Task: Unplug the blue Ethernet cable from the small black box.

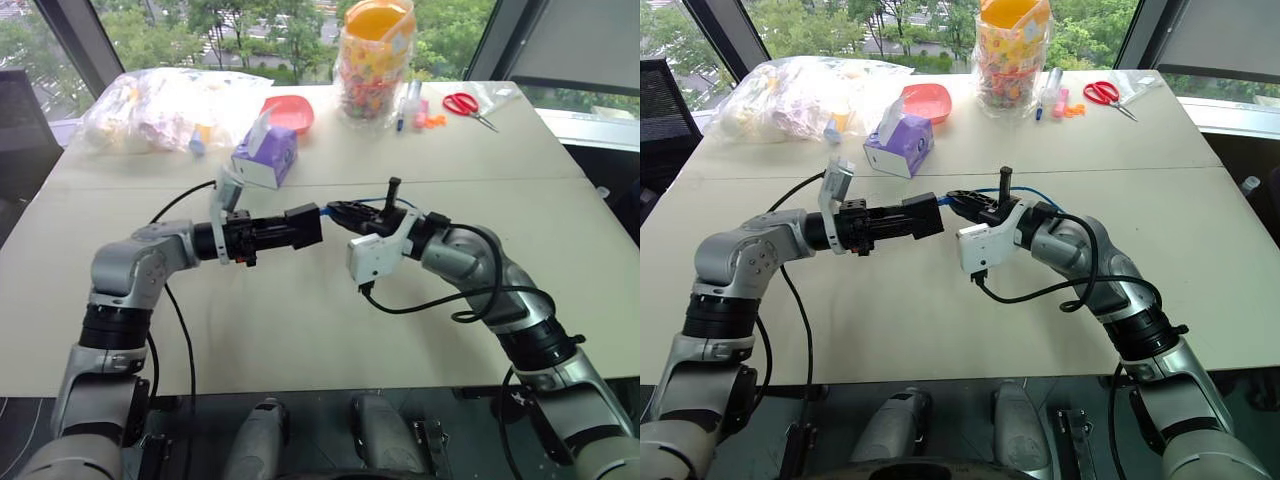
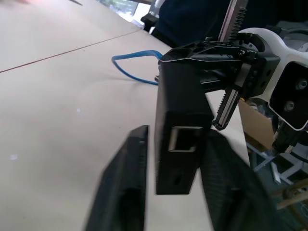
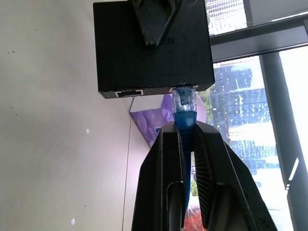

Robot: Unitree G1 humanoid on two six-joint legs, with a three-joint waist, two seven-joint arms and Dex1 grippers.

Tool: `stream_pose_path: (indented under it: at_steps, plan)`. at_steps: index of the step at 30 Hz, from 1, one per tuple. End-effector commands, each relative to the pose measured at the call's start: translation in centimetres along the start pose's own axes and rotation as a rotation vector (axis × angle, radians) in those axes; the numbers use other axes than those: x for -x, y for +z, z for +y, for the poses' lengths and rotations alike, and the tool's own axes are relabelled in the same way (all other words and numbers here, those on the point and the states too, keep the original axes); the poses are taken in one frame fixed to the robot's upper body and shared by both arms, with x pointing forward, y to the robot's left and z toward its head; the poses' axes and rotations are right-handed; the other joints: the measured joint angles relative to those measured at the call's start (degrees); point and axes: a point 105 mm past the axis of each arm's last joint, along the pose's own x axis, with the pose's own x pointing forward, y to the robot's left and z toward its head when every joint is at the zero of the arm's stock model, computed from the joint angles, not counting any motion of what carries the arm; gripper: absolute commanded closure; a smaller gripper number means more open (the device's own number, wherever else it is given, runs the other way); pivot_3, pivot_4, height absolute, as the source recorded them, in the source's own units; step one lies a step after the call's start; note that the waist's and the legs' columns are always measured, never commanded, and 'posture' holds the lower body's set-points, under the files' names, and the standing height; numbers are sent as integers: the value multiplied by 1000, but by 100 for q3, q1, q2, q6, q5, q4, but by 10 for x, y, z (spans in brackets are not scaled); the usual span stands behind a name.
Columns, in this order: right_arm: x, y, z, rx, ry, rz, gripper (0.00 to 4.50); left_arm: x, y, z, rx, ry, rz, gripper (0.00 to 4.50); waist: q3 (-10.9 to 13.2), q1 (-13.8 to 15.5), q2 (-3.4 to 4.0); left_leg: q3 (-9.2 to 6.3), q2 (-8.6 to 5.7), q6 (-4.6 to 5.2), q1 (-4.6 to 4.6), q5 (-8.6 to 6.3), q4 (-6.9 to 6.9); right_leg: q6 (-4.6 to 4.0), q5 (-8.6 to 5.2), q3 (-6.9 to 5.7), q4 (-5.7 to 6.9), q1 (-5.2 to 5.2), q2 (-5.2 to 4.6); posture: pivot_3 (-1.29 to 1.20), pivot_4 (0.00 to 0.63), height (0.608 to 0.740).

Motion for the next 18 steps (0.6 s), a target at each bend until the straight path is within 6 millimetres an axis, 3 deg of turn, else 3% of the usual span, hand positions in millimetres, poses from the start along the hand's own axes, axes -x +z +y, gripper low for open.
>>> stream_pose_path:
  at_steps: [1, 4, 7, 10, 13, 16, 18]
  plan:
    - [2, 16, -16, 37, -51, -57, 4500, -3, 7, -2, -45, -9, -11, 4026, 0, -5, 0, 0, 0, 0, 0, 0, 0, 0, 0, 0, 0, 0, 0, 0, 150, 740]
    - [3, 20, -17, 13, -41, -69, 4500, -2, 4, -1, -44, 0, 3, 4026, 0, -3, 0, 0, 0, 0, 0, 0, 0, 0, 0, 0, 0, 0, 0, 0, 150, 740]
    - [7, 20, -11, -166, 48, -77, 4500, 1, 1, 1, -56, 8, 36, 4026, 0, -2, 0, 0, 0, 0, 0, 0, 0, 0, 0, 0, 0, 0, 0, 0, 150, 740]
    - [9, 14, -11, -356, 80, -56, 3305, 6, -1, -2, -51, -17, 64, 4026, 0, -9, 0, -1, 0, 0, 0, 0, 0, 0, 0, 0, -1, 2, 0, 0, 150, 740]
    - [18, 10, -8, -769, 198, -69, 1866, 16, -4, -3, -77, -38, 135, 4026, 0, -10, 0, -3, 3, 0, 1, 0, -1, 0, 0, -1, 0, 1, 2, 0, 150, 740]
    - [24, 5, -4, -1023, 272, -58, 444, 22, -4, -7, -101, -81, 174, 4026, 1, 6, 1, -6, 2, 1, 1, -1, 1, -1, 0, -2, -1, 5, 1, 0, 150, 740]
    - [28, 2, -1, -1206, 319, -51, 444, 25, -4, -12, -116, -122, 199, 4026, 1, 17, 1, -6, 1, 2, 0, -1, 0, -1, 0, -3, -3, 5, 0, 0, 150, 740]
